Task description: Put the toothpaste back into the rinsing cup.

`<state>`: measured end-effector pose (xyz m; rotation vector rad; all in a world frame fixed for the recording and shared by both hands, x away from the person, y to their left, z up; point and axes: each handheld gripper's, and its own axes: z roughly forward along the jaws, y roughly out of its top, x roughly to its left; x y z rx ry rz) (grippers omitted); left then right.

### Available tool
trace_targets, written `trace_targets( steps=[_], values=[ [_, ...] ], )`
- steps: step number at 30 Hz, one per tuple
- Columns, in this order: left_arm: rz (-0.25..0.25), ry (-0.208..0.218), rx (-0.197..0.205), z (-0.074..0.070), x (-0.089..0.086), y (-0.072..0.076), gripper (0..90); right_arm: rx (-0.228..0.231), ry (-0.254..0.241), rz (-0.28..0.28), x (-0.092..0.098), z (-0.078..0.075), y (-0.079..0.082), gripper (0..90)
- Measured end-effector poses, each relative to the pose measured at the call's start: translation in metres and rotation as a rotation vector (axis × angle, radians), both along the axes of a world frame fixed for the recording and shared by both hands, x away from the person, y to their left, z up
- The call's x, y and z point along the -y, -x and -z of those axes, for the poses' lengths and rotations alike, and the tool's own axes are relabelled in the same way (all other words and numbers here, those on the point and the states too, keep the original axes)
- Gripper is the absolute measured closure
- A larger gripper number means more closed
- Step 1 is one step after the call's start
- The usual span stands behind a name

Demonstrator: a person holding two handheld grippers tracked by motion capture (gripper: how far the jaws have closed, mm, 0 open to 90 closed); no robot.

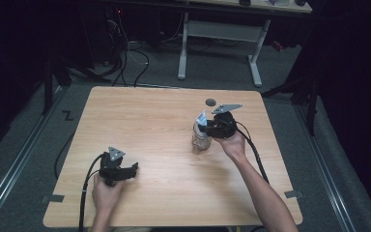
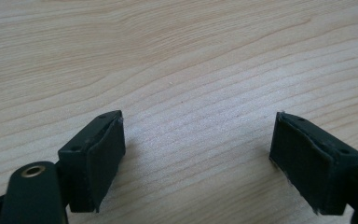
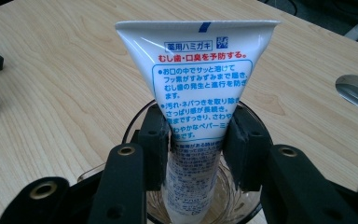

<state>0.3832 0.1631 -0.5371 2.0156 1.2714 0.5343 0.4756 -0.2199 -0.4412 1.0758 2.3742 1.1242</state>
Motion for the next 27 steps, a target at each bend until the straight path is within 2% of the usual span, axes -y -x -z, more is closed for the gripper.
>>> trace_targets(
  steps=[12,27],
  values=[
    [0.000,0.000,0.000,0.000,0.000,0.000,18.0,0.004,0.009,-0.005,0.004,0.000,0.006,62.6],
    [0.000,0.000,0.000,0.000,0.000,0.000,18.0,0.006,-0.017,0.010,0.014,0.003,0.015,61.6]
  ],
)
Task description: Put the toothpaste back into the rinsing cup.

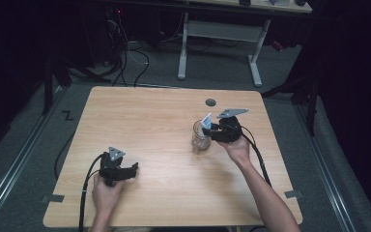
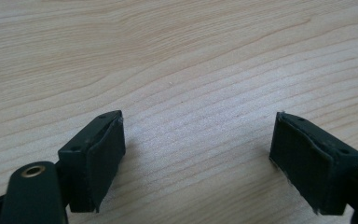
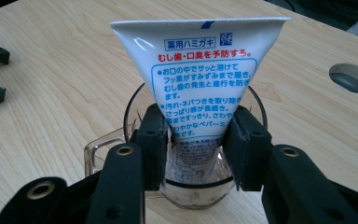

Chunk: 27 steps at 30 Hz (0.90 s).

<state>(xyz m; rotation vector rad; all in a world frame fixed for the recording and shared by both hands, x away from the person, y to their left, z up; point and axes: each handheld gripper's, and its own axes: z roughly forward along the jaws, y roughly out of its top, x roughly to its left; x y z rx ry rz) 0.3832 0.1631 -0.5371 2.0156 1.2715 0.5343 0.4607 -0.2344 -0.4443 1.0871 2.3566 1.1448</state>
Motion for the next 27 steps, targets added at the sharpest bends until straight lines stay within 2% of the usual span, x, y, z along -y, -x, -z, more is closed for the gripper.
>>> trace_targets(
  steps=[4,11,19,27],
  values=[
    [0.000,0.000,0.000,0.000,0.000,0.000,18.0,-0.008,-0.010,-0.002,0.001,0.000,0.002,57.7],
    [0.000,0.000,0.000,0.000,0.000,0.000,18.0,0.011,0.000,-0.006,0.000,-0.001,0.007,54.4],
    [0.000,0.000,0.000,0.000,0.000,0.000,18.0,0.023,-0.006,0.005,0.002,-0.002,0.009,45.5],
    [0.000,0.000,0.000,0.000,0.000,0.000,18.0,0.043,-0.013,0.016,0.004,-0.004,0.013,41.8]
  ],
)
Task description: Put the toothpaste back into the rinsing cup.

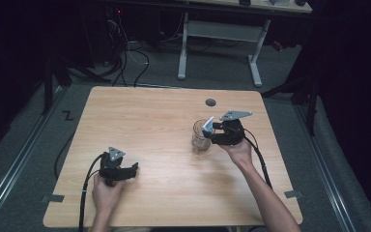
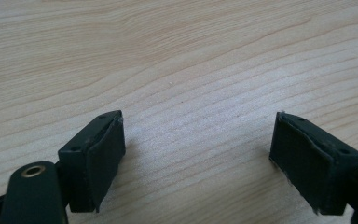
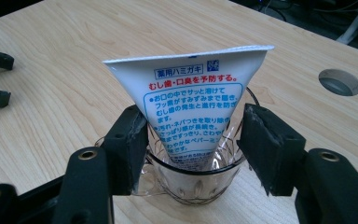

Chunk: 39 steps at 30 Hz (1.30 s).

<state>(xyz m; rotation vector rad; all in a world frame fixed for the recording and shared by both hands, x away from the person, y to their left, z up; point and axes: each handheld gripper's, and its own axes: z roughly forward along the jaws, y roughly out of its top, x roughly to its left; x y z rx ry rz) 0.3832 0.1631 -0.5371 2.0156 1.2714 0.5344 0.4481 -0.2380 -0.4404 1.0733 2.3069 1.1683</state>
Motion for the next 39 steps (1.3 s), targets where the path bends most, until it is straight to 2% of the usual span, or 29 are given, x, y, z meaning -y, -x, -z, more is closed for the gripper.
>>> trace_targets(
  steps=[21,27,39],
  values=[
    [0.000,0.000,0.000,0.000,0.000,0.000,18.0,0.052,-0.051,-0.007,0.011,-0.012,0.013,39.6],
    [0.000,0.000,0.000,0.000,0.000,0.000,18.0,0.061,-0.052,0.007,0.018,-0.014,0.017,40.5],
    [0.000,0.000,0.000,0.000,0.000,0.000,18.0,0.067,-0.084,0.049,0.034,-0.018,0.027,42.2]
  ],
)
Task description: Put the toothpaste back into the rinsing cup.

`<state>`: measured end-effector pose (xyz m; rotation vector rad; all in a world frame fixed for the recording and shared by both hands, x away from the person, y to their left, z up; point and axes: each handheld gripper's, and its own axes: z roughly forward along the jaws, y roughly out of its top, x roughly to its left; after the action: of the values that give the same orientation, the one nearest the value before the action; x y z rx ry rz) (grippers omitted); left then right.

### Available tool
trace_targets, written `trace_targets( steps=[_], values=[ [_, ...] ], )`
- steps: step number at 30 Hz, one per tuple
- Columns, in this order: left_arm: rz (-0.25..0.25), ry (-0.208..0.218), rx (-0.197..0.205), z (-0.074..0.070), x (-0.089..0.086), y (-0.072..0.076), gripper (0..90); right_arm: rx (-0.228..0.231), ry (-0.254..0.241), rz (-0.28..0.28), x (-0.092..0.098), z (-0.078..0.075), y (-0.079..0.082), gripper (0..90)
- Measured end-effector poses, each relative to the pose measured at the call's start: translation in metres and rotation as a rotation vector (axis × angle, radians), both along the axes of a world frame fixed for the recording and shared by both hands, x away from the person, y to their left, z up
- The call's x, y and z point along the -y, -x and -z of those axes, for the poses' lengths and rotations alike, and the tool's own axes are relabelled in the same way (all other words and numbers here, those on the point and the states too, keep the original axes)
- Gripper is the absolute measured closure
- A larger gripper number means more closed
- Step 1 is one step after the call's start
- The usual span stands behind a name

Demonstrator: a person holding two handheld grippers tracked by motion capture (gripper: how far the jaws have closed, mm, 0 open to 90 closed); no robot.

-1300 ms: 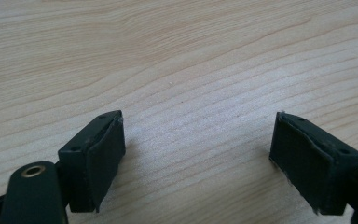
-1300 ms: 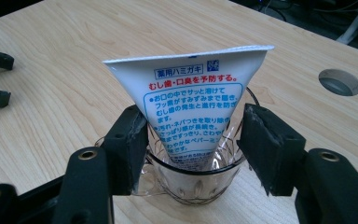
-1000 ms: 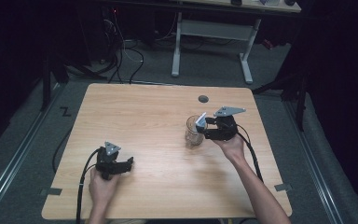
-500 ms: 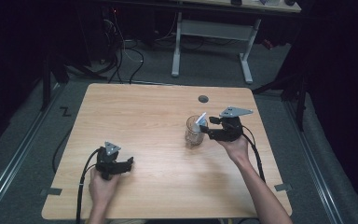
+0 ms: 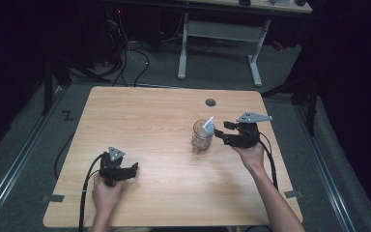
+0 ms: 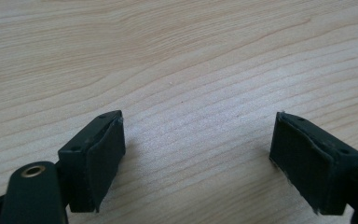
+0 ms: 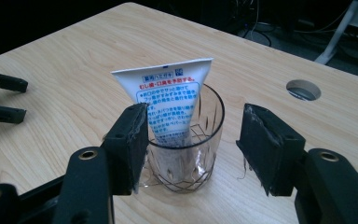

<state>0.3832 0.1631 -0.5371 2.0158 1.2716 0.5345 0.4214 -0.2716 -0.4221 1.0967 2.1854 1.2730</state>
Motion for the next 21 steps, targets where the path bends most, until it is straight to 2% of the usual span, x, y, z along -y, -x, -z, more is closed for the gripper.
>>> trace_targets(
  steps=[13,21],
  values=[
    [0.000,0.000,0.000,0.000,0.000,0.000,18.0,0.005,-0.055,0.049,0.023,-0.001,0.011,43.1],
    [0.000,0.000,0.000,0.000,0.000,0.000,18.0,0.009,-0.070,0.065,0.032,-0.002,0.016,43.2]
  ],
)
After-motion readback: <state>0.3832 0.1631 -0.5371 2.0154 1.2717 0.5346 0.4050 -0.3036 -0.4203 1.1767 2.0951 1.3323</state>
